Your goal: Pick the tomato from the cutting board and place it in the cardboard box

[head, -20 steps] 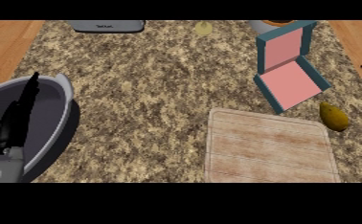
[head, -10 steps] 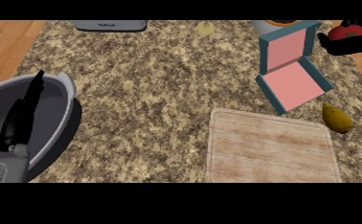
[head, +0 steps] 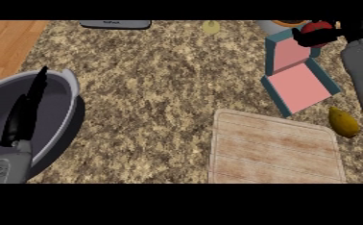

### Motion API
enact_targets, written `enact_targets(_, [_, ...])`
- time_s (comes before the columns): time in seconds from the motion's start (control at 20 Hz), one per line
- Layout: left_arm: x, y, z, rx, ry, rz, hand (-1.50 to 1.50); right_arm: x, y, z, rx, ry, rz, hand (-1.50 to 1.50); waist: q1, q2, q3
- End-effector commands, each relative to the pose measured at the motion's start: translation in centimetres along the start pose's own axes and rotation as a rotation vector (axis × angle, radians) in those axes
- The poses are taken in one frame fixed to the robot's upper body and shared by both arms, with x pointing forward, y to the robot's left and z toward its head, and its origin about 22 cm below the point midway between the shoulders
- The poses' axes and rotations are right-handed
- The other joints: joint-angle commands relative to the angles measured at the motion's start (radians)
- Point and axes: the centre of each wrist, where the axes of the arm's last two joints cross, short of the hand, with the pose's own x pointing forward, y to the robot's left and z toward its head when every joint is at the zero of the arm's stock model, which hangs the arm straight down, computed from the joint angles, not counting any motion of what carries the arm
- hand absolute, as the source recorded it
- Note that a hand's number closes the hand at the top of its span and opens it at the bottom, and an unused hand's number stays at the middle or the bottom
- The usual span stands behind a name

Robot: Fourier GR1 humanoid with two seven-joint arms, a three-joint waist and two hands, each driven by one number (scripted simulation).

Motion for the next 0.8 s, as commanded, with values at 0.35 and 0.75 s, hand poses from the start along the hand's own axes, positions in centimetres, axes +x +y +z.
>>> enact_targets(0.35, [1.1,-0.9,-1.1,-0.009,-0.023,0.014,0.00,0.0,3.9,-0.1,0.051,0.157,-0.152,-1.50,0.024,0.015,0.002])
enact_targets(0.75, [0.1,0.0,-0.2,-0.022,-0.004,0.011,0.00,-2.1,2.3,0.3,-0.132,0.004,-0.282,-1.50,0.012,0.007,0.002])
